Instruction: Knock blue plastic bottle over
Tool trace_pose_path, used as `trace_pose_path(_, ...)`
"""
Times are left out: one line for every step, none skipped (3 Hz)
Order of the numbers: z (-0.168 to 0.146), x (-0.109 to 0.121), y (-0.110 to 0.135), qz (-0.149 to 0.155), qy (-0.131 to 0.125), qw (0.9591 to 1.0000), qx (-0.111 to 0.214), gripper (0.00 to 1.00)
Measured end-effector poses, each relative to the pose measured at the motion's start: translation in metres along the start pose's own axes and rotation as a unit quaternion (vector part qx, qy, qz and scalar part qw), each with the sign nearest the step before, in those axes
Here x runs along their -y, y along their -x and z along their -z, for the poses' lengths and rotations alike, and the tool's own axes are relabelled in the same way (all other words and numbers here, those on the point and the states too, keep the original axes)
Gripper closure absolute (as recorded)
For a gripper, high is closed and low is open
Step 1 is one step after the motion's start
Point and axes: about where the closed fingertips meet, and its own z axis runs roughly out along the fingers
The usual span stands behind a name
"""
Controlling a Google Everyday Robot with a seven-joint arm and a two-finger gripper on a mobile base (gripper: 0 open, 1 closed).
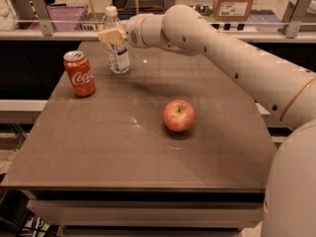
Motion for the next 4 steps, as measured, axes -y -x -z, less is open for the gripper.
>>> trace_pose_path(-0.0016, -0.0018, -0.0002, 0.000, 0.002, 1.0000, 0.000, 0.64)
trace_pose_path(-0.0032, -0.0037, -0.0004, 0.000, 0.003, 1.0000, 0.000, 0.87)
trace_pose_path(-0.0048, -0.0055, -0.0006, 0.000, 0.005, 1.0000, -0.001, 1.00)
trace_pose_path(-0.0028, -0.0047, 0.0004, -0.001, 0.008, 1.0000, -0.002, 1.00)
